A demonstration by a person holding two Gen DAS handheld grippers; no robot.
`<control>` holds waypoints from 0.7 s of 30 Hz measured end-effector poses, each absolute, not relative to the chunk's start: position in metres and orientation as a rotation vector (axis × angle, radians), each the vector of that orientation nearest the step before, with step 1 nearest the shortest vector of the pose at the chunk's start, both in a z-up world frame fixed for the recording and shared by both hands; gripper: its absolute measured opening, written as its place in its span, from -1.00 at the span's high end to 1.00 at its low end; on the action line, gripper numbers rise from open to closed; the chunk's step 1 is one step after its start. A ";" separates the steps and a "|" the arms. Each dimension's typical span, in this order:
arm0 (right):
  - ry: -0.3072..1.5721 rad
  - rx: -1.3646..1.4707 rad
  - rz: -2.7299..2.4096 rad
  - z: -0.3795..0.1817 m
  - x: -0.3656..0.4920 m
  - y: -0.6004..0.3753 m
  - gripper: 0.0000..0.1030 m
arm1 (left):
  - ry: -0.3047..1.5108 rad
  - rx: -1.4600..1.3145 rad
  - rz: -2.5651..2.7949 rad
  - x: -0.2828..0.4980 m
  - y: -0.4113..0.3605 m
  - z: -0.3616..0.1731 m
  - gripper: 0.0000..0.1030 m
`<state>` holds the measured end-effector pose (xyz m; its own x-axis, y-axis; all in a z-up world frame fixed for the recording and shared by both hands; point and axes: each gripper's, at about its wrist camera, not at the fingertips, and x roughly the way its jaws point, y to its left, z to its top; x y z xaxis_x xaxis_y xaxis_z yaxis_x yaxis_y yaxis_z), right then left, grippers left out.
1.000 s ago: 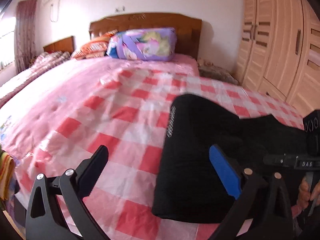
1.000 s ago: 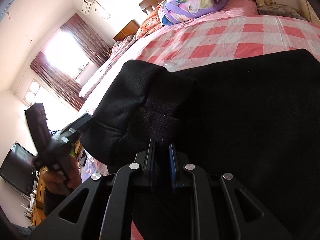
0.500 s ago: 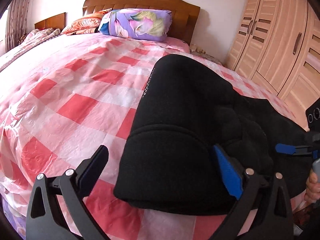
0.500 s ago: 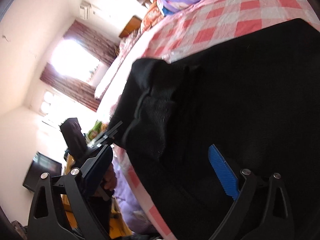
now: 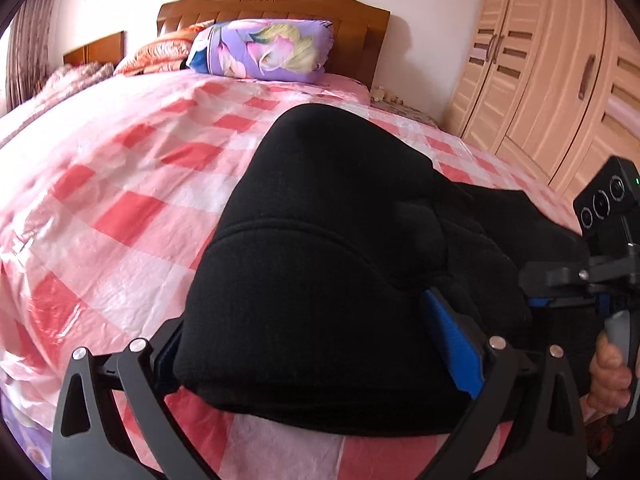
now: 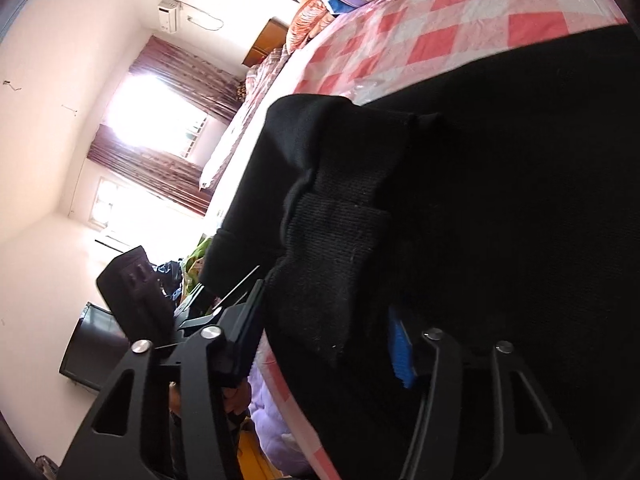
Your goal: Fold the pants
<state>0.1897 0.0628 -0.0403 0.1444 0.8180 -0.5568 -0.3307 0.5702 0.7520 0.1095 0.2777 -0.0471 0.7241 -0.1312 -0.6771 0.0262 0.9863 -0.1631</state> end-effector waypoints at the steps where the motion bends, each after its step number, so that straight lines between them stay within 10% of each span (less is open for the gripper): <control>1: 1.139 0.504 0.872 -0.040 0.189 0.065 0.16 | 0.754 -0.137 -0.080 0.110 0.275 -0.048 -0.96; 4: 1.088 0.387 0.828 -0.029 0.184 0.076 0.67 | 0.762 -0.144 -0.075 0.112 0.276 -0.049 -0.96; 21: 0.619 0.128 0.874 0.185 0.145 0.083 0.72 | 0.748 -0.067 0.161 0.082 0.293 -0.052 -0.97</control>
